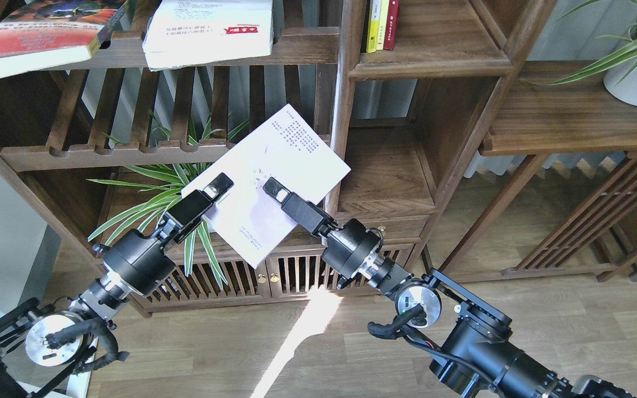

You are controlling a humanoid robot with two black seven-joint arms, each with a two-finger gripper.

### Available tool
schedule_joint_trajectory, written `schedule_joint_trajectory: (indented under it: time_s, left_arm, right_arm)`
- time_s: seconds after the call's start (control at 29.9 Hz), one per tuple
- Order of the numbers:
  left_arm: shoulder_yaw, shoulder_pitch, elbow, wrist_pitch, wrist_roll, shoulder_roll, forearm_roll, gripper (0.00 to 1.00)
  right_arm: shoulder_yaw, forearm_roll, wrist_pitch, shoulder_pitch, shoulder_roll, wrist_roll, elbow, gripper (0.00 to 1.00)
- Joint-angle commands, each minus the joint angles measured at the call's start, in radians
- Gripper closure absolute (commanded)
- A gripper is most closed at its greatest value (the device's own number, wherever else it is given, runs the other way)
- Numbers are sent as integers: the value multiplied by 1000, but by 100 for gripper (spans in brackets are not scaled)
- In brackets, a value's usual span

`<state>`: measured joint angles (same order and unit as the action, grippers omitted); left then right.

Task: Organize books on shelf
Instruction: 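Bring the right gripper to the book and grasp it from the left gripper, then release the book from the left gripper and carry it with the right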

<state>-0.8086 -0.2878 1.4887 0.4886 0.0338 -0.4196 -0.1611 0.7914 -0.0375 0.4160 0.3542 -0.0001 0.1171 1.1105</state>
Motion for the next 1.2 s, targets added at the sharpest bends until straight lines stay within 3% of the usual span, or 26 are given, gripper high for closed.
schedule_joint_trajectory:
  time_s: [0.0,0.13,0.37,0.5,0.57,0.74,1.17]
  left_arm:
    - [-1,1,-1,0,1,-1,0,97]
    - [-1,1,-1,0,1,-1,0,96]
    - [-3,1,-5,0,-2,-1,0,91]
    - [-20,1,-10,0,-5,-1,5,74]
    - [-27,-1,-10,0,-6,-1,5,56]
    - [-60,1,-10,0,-5,-1,6,26]
    - [-109,22,-48,0,-6,-5,37,6]
  right_arm:
    - [2,36,36,2,0,3,0,57]
    - [2,79,73,2,0,3,2,77]
    - [-1,84,73,3,0,-1,5,83]
    - [-1,84,73,2,0,-1,3,83]
    - [-1,84,73,0,0,-1,5,83]
    - [-1,84,73,0,0,1,5,83]
    - [-9,84,73,-7,0,-5,5,78]
